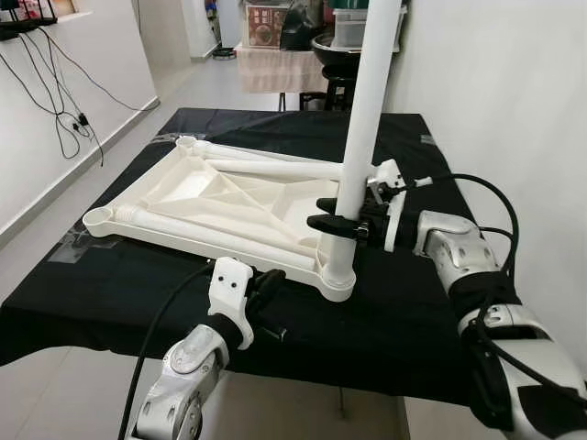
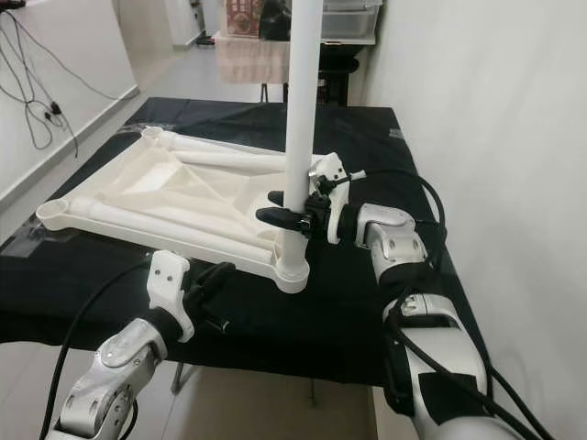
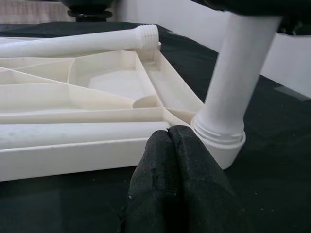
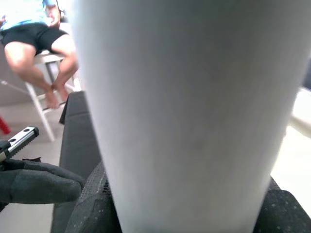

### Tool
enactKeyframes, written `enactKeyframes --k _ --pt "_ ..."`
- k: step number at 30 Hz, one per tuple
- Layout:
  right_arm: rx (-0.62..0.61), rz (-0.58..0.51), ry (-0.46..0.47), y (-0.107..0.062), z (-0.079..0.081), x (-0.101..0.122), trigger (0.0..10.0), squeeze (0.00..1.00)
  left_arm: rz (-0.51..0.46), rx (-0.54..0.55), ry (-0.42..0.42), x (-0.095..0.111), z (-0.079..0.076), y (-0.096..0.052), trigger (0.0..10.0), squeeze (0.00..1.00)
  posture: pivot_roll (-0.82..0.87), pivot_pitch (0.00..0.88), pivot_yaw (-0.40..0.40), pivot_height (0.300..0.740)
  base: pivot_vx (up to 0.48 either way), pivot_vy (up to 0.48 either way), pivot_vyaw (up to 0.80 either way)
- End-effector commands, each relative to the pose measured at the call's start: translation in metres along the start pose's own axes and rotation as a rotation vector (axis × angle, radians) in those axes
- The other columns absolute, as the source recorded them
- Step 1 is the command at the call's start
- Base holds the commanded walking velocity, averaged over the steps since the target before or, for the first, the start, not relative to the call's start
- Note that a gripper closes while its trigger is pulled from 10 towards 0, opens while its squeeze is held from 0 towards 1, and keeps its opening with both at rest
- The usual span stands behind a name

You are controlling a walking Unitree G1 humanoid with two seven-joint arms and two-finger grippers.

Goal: Building children table

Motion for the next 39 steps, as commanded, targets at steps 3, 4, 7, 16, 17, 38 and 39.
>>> enactKeyframes --k 3,4,7,16,17,38,39 --pt "-0.192 -0.02 0.081 -0.003 0.001 -0.014 0.0 0.0 0.01 -0.001 -0.004 -0.002 0.0 -0.002 10.0 0.0 -0.02 0.052 -0.025 0.74 0.0 0.0 0.0" --pt "-0.244 -0.012 0.102 -0.003 0.0 -0.017 0.0 0.0 0.01 -0.002 -0.005 -0.002 0.0 -0.002 10.0 0.0 -0.02 0.052 -0.025 0.74 0.0 0.0 0.0" --pt "-0.626 0.071 0.134 -0.002 -0.002 -0.036 0.0 0.0 0.011 -0.002 -0.002 -0.002 0.001 -0.003 10.0 0.0 -0.02 0.052 -0.034 0.74 0.0 0.0 0.0" --pt "-0.759 0.2 0.119 0.014 0.035 -0.07 0.0 0.0 0.014 -0.003 0.002 -0.002 0.003 -0.002 10.0 0.0 -0.03 0.045 -0.032 0.74 0.0 0.0 0.0" --pt "-0.774 0.207 0.139 0.013 0.031 -0.072 0.0 0.0 0.015 -0.005 0.0 -0.002 0.002 -0.001 10.0 0.0 -0.02 0.046 -0.027 0.74 0.0 0.0 0.0" --pt "-0.212 0.055 0.074 0.023 0.013 -0.029 10.0 0.0 0.015 -0.001 -0.002 -0.006 0.001 0.001 10.0 0.0 0.0 0.009 -0.036 0.74 0.0 0.0 0.0" --pt "-0.212 0.055 0.074 0.023 0.013 -0.029 10.0 0.0 0.015 -0.001 -0.002 -0.006 0.001 0.001 10.0 0.0 0.0 0.009 -0.036 0.74 0.0 0.0 0.0"
Point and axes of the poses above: a point about 5 cm out from each wrist's last joint towards the gripper, its own y axis pointing out of the wrist towards the gripper, its own x axis along the axis of the wrist's last joint, z = x × y, the point moved 2 cm from there along y, pointing out of the wrist towards the gripper, and after that the axes turned 6 degrees about -y, right-handed, at the moved point
